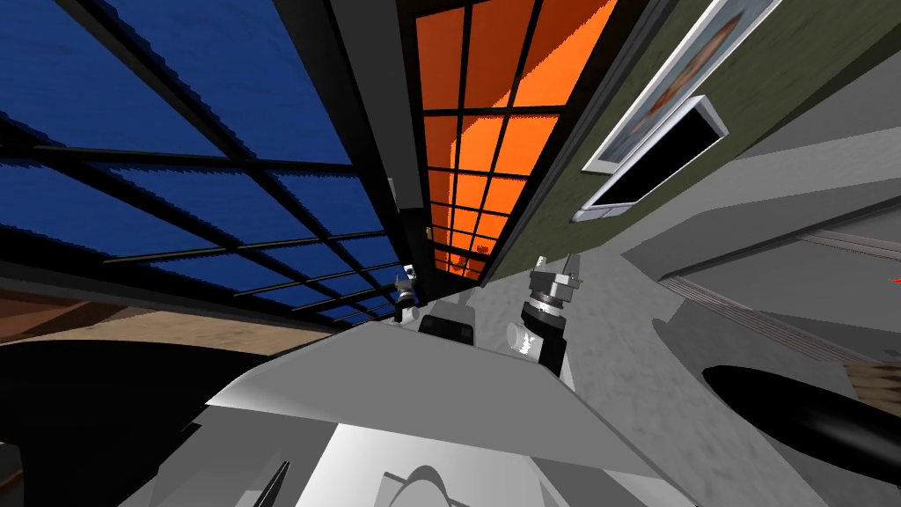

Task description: Push the door open

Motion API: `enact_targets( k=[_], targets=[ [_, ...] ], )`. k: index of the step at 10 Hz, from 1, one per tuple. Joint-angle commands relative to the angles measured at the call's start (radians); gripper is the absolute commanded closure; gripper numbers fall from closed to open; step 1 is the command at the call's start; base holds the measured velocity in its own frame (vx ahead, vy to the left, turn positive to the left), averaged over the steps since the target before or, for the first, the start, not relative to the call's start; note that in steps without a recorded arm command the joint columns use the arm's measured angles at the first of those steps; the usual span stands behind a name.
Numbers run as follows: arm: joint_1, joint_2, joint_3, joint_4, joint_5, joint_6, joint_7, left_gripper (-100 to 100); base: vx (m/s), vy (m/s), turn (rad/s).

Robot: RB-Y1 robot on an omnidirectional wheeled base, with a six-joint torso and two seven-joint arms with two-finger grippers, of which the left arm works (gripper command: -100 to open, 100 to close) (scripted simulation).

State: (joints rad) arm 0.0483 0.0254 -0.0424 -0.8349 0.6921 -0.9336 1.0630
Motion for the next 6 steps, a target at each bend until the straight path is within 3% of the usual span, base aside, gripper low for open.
enact_targets(
  k=[1,2,3,4,6],
  targets=[
    [-0.002,-0.01,0.003,0.004,0.002,0.0,0.004,-100,0.197,0.116,-0.024],
    [-0.003,-0.027,0.005,0.006,0.003,0.0,0.007,-100,0.181,0.088,-0.026],
    [-0.003,-0.018,0.004,0.005,0.003,0.0,0.005,-100,0.074,0.032,0.005],
    [-0.003,-0.018,0.004,0.005,0.003,0.0,0.005,100,-0.014,-0.009,-0.014],
    [-0.003,-0.018,0.004,0.005,0.003,0.0,0.005,100,-0.017,-0.018,-0.013]
  ],
)
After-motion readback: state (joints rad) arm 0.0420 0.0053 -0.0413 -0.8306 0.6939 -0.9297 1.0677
